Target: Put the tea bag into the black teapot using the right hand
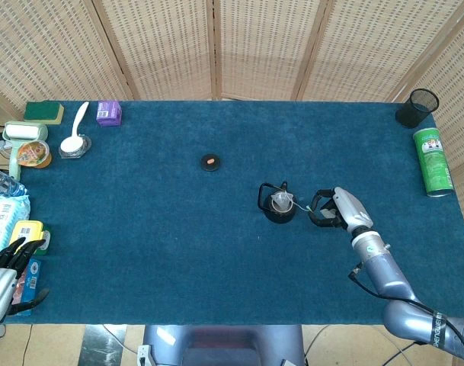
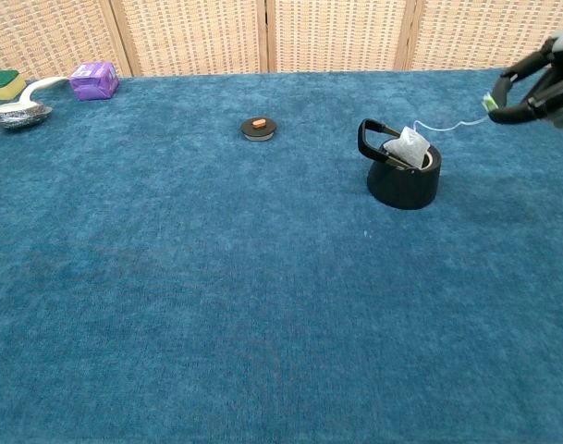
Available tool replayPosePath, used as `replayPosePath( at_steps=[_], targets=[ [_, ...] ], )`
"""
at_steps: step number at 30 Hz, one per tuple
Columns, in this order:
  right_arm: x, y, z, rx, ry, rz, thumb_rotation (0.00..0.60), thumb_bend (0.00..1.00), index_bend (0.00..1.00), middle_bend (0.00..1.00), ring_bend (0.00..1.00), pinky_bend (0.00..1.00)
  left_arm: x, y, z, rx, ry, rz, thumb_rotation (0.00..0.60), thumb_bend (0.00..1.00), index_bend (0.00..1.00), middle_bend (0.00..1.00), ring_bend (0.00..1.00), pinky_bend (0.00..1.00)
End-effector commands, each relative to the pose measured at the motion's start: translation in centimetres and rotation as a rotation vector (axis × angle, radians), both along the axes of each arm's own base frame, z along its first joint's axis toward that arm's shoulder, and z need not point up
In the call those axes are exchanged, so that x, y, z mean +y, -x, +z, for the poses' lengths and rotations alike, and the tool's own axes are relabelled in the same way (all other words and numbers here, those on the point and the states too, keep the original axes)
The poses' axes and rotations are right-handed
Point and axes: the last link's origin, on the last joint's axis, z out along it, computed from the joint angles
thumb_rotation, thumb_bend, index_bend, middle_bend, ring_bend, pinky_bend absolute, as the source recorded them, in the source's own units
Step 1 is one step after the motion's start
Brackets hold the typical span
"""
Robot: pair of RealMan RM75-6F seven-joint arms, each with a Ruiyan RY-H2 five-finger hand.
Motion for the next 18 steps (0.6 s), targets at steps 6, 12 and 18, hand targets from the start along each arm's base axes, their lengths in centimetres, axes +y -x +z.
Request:
replayPosePath(
  at_steps=[6, 12, 18],
  targets=[
    [1.2, 2.4, -0.9, 0.058, -0.062, 0.012, 0.600, 0.47, 0.57, 1.00, 1.00, 1.00, 0.0, -0.5, -0.1, 0.001, 0.006, -0.009, 0.600, 0.27, 0.08, 0.14, 0.00, 0.10],
    [1.6, 3.1, -1.1, 0.093, -0.091, 0.029, 0.600, 0.48, 0.45, 1.00, 1.00, 1.00, -0.1, -0.6, 0.0, 0.006, 0.004, -0.010, 0.600, 0.27, 0.08, 0.14, 0.00, 0.10],
    [1.7, 3.6, -1.1, 0.123, -0.118, 0.044, 0.600, 0.50, 0.30, 1.00, 1.00, 1.00, 0.0, -0.7, 0.0, 0.010, 0.005, -0.011, 0.600, 0.27, 0.08, 0.14, 0.00, 0.10]
  ],
)
